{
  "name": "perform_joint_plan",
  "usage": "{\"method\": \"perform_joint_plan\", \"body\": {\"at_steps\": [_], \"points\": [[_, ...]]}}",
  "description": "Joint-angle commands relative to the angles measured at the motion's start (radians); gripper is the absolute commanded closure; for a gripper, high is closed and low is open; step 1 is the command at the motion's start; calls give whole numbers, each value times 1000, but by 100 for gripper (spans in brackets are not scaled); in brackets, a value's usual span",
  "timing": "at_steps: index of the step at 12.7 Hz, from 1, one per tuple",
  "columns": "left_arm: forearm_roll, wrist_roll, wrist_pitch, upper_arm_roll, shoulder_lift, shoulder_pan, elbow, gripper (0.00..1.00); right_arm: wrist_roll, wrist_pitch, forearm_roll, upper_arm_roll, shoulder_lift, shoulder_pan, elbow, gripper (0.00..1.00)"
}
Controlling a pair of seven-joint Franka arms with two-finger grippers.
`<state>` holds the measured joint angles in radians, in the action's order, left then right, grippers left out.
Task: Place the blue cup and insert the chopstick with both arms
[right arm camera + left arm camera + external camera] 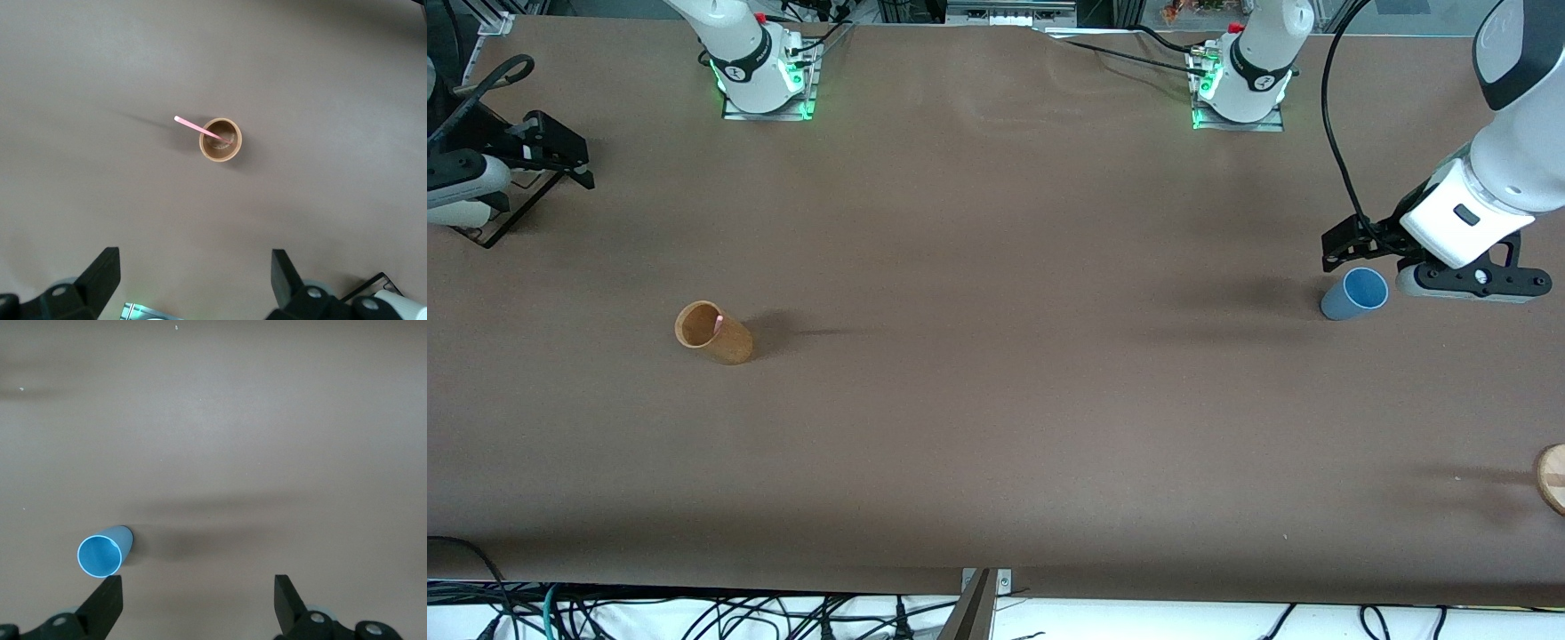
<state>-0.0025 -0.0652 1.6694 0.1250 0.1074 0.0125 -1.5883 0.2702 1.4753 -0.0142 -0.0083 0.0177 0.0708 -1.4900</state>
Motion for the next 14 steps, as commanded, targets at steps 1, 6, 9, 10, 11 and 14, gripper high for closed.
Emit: {"method": "perform_joint_plan", "body": {"at_steps": [1,6,9,10,11,14], "points": [[-13,19,-10,-1,18,1,37,0,-11,2,-1,2,2,0,14,0],[-13,15,-11,-1,18,3,36,0,-2,-1,-7,4,-2,3,14,0],[-13,15,-11,-1,18,4,36,0,-2,-3,-9,4,-4,3,14,0],[-13,12,-11,-1,18,4,36,0,-2,-3,-9,4,-4,3,14,0],[-14,8,-11,-2,21,9,36,0,-2,-3,-10,4,-4,1,14,0],[-11,8,-11,-2,23,15,36,0,1,-7,-10,2,-4,1,14,0]]}}
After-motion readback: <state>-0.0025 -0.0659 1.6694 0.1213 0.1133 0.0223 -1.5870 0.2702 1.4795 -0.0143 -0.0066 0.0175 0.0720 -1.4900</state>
